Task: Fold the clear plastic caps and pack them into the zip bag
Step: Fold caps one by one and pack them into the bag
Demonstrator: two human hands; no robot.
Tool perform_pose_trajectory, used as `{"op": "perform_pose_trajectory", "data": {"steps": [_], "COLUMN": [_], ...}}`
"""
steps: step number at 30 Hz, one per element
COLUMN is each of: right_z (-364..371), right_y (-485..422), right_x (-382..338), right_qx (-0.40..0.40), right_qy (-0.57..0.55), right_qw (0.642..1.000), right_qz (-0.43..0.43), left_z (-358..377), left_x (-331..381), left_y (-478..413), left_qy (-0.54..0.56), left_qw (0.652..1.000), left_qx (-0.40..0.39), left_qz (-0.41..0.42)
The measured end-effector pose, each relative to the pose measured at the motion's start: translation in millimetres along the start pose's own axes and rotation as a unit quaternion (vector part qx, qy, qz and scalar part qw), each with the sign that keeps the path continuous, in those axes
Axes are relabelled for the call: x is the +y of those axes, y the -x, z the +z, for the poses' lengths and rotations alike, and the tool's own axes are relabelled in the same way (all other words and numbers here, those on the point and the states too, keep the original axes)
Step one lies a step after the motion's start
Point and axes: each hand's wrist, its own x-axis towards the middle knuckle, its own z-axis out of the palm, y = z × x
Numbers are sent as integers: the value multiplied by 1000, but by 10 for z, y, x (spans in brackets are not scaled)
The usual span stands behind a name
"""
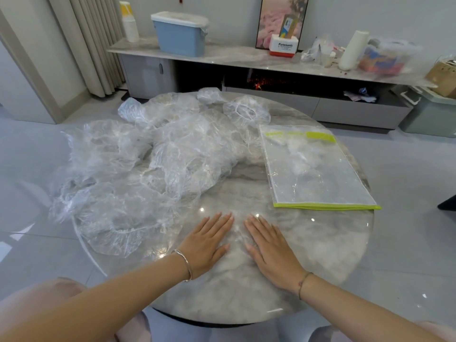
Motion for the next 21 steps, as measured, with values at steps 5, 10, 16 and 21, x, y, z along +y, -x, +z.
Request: {"op": "perform_pose_trajectory", "data": {"steps": [5,10,16,21], "right_z": [64,32,44,-88], "right_y": [-30,-21,46,7], "right_x": [65,24,-117,123], "right_qx": [-15,5,130,149], "right_qy": [18,14,72,88], "right_qw": [1000,1000,969,976], "right_qz": [3,-9,-197,-132], "left_z": [15,-21,-100,-358], "left_x": [-7,29,44,43], "left_y": [-11,-3,12,8], "left_qy": [60,48,37,105], "left_qw": [998,997,998,993], "left_qx": [-35,-67,-37,2], "left_qz": [0,-11,-27,-53]}}
